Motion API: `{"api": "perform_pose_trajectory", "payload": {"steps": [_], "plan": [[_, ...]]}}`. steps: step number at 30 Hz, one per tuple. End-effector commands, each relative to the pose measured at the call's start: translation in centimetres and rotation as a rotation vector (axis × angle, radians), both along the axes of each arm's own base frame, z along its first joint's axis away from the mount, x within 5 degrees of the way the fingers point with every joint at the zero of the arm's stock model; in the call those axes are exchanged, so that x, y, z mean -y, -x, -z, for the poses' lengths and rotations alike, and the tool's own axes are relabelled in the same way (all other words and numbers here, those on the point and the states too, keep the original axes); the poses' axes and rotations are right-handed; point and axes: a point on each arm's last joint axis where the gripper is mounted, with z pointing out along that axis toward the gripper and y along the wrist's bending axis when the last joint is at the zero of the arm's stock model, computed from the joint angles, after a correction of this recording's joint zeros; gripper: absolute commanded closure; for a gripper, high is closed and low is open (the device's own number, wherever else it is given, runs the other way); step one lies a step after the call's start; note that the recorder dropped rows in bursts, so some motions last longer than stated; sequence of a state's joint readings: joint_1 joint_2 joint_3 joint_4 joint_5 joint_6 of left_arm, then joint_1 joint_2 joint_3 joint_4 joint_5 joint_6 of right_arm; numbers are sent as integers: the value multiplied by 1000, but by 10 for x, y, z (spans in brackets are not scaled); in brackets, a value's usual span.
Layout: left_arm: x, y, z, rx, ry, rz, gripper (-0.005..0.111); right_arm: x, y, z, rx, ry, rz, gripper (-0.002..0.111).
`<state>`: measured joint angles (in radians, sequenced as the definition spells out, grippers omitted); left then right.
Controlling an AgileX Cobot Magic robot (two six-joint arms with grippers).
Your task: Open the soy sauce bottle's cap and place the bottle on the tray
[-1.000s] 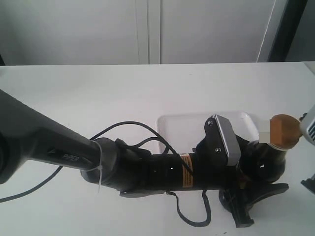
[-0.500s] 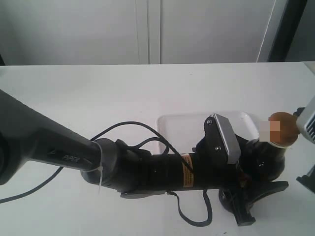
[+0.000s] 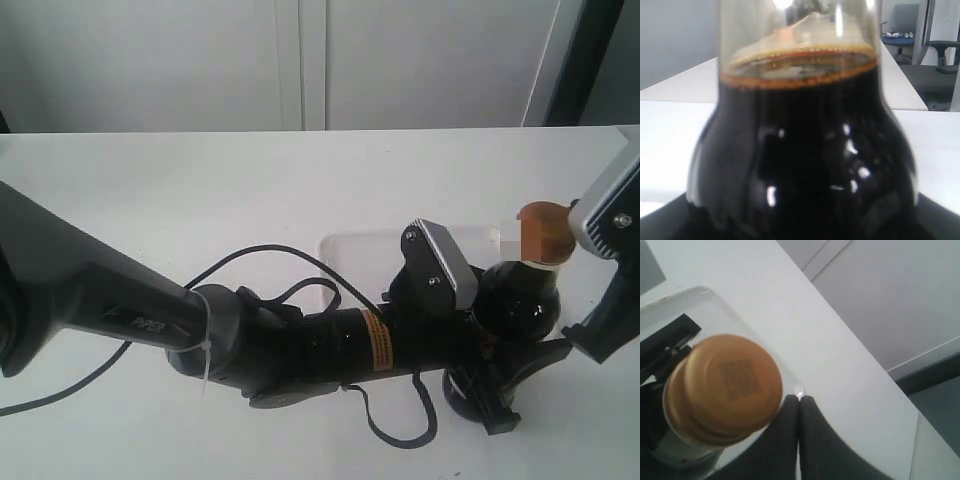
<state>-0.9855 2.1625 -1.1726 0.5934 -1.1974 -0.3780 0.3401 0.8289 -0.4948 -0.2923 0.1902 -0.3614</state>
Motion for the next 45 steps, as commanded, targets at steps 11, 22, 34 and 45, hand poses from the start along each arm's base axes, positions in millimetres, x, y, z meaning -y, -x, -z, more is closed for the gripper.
{"api": "perform_pose_trajectory", "payload": {"steps": [11, 22, 34, 45], "plan": [[1, 2, -7, 22, 32, 8, 107, -9, -10, 8, -29, 12, -35, 108], [1, 2, -7, 23, 31, 9, 107, -13, -10, 6, -68, 38, -51, 108], [1, 2, -7, 23, 31, 9, 107, 13, -18, -8, -47, 186, 141, 108], [1, 1, -7, 18, 34, 2, 107, 8, 6, -1, -18, 324, 38, 108]]}}
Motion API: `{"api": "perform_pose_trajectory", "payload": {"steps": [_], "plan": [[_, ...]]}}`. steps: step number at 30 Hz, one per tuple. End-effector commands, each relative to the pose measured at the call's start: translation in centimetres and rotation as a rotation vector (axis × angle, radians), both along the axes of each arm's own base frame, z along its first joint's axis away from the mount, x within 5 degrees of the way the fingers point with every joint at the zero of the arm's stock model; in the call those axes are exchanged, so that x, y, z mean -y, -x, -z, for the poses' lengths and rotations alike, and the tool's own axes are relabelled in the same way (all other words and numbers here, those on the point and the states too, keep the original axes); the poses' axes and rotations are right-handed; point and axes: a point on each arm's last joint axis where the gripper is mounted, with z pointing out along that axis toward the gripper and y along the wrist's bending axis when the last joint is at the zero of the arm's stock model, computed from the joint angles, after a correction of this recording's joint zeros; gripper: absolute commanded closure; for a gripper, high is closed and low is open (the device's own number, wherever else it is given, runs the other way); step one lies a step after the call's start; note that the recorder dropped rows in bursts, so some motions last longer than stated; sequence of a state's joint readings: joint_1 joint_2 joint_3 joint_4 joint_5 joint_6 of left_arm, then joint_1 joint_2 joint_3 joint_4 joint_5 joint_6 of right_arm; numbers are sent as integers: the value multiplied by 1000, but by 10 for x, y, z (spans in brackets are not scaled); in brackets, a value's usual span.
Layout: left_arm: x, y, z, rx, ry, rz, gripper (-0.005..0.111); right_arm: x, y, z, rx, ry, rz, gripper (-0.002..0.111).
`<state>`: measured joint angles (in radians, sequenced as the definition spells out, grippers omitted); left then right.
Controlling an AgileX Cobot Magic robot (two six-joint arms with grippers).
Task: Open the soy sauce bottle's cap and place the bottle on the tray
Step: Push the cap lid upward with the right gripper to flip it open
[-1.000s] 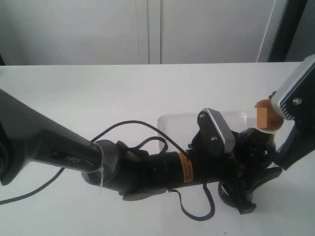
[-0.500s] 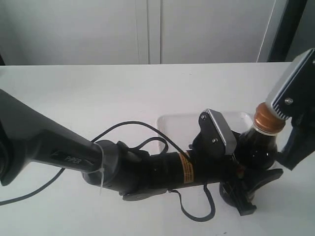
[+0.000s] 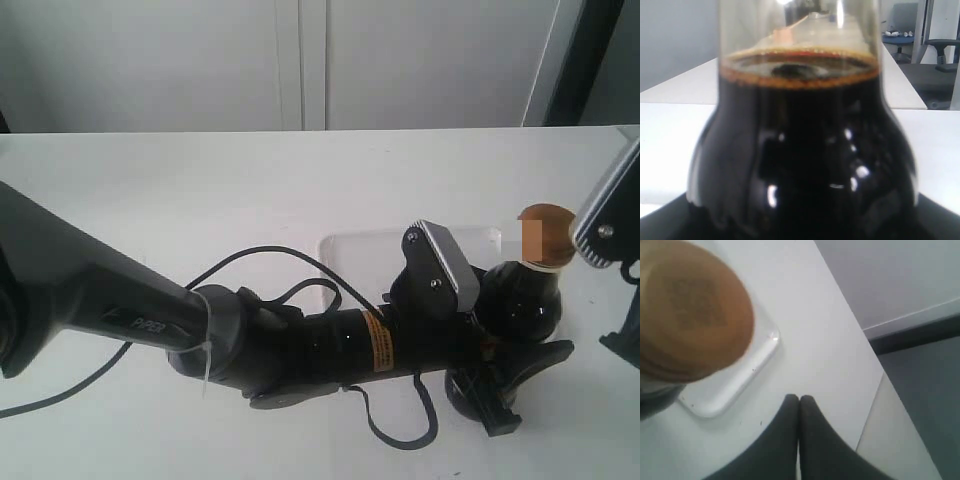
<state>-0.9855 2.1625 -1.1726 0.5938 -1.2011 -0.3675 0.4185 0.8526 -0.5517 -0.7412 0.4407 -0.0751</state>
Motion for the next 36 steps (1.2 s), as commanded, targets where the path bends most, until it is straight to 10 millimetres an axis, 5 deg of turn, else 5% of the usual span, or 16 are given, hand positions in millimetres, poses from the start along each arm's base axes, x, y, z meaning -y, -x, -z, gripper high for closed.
{"api": "perform_pose_trajectory", "payload": {"steps": [1, 36], "plan": [[1, 1, -7, 9, 32, 1, 107, 0, 10, 5, 32, 73, -51, 108], [1, -1, -7, -5, 41, -22, 107, -29, 10, 1, 86, -26, -190, 108]]}}
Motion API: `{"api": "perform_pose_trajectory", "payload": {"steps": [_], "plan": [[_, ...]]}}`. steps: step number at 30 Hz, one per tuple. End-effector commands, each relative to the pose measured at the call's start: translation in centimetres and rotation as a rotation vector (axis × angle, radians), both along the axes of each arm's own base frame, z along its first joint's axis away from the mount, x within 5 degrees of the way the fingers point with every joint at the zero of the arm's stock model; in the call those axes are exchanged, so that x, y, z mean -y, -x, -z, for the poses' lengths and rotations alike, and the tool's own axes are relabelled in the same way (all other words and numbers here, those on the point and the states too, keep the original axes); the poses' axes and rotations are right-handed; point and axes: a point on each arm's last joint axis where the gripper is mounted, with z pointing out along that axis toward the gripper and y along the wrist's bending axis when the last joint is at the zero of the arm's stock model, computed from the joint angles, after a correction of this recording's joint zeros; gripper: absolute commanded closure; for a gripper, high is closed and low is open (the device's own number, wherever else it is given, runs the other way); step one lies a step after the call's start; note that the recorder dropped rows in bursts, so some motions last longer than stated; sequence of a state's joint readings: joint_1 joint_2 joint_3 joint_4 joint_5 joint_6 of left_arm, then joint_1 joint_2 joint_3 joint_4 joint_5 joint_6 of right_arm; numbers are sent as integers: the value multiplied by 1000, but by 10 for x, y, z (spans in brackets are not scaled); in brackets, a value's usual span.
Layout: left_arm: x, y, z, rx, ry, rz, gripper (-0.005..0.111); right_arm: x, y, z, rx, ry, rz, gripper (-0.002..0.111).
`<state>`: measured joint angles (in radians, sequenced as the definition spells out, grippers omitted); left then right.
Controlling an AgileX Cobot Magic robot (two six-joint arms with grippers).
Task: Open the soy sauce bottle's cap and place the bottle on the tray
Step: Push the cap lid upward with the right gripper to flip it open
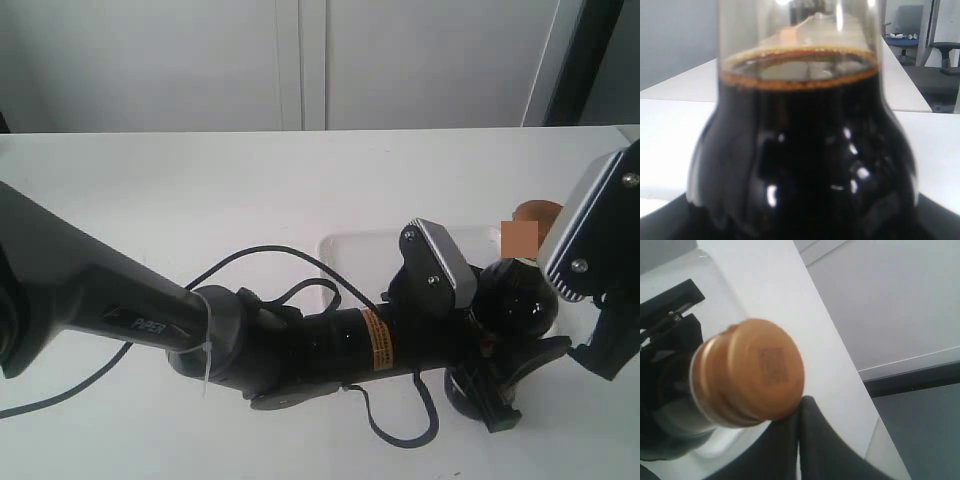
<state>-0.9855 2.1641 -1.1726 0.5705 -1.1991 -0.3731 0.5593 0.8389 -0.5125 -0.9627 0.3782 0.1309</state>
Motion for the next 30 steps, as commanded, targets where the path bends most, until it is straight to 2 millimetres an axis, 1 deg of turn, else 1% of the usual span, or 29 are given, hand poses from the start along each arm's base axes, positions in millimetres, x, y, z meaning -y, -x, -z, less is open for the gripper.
{"api": "perform_pose_trajectory", "payload": {"steps": [1, 10, 17, 19, 23, 30], "plan": [[1, 1, -8, 14, 36, -3, 107, -9, 3, 0, 0, -15, -55, 108], [1, 1, -8, 14, 36, -3, 107, -10, 2, 1, -3, 17, -55, 108], [1, 1, -8, 14, 36, -3, 107, -18, -6, -3, -13, -14, -66, 108], [1, 1, -8, 14, 36, -3, 107, -20, -8, -7, -8, -34, -60, 108], [1, 1, -7, 17, 33, 2, 107, -24, -11, -22, 28, -110, -72, 108], [1, 1, -6, 16, 19, -2, 107, -26, -13, -40, 66, -155, -59, 108]]}}
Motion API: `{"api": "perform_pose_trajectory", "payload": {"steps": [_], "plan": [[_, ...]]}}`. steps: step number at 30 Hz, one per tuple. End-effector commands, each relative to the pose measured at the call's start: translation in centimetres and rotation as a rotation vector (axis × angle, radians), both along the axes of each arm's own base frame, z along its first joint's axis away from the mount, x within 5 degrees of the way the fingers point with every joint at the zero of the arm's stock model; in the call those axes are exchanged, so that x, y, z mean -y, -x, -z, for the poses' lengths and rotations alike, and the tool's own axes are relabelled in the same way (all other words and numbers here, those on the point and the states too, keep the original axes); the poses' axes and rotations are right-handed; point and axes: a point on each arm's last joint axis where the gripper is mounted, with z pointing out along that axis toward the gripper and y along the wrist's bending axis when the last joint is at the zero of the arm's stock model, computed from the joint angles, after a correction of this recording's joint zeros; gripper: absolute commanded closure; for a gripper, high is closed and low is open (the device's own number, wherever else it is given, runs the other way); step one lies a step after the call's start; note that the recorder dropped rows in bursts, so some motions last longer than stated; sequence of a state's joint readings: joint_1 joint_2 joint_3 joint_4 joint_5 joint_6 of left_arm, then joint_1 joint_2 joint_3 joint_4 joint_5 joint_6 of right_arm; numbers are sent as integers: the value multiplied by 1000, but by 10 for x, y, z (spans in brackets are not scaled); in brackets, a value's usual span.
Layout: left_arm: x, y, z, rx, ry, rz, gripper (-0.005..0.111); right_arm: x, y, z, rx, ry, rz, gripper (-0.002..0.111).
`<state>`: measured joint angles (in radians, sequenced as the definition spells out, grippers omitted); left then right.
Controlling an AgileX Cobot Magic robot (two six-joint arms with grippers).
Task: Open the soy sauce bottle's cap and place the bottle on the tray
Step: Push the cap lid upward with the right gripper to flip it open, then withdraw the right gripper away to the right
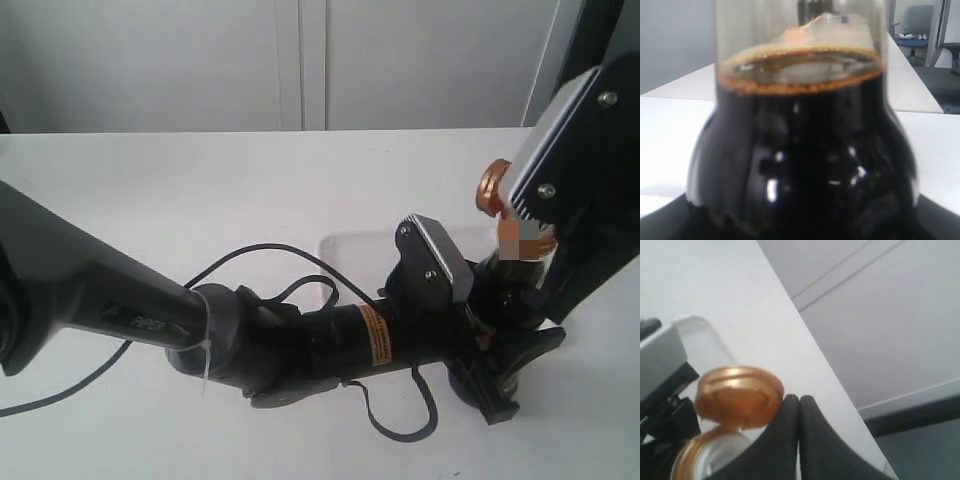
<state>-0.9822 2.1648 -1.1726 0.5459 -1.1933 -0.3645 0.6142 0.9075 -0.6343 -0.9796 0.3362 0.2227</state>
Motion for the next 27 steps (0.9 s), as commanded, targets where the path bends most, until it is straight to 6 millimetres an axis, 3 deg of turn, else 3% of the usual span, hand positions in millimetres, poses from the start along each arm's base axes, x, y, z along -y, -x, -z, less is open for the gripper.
{"api": "perform_pose_trajectory", "payload": {"steps": [1, 10, 15, 19, 27], "plan": [[2, 4, -6, 22, 18, 23, 107, -1, -1, -11, 17, -36, 8, 108], [2, 4, -6, 21, 16, 22, 107, 9, -3, -24, -9, -51, 141, 108], [2, 4, -6, 21, 16, 22, 107, 22, -3, -34, -88, -63, 312, 108], [2, 4, -6, 21, 16, 22, 107, 27, -3, -26, -187, -39, 416, 108], [2, 4, -6, 19, 12, 21, 107, 36, -28, -24, -389, -92, 526, 108]]}}
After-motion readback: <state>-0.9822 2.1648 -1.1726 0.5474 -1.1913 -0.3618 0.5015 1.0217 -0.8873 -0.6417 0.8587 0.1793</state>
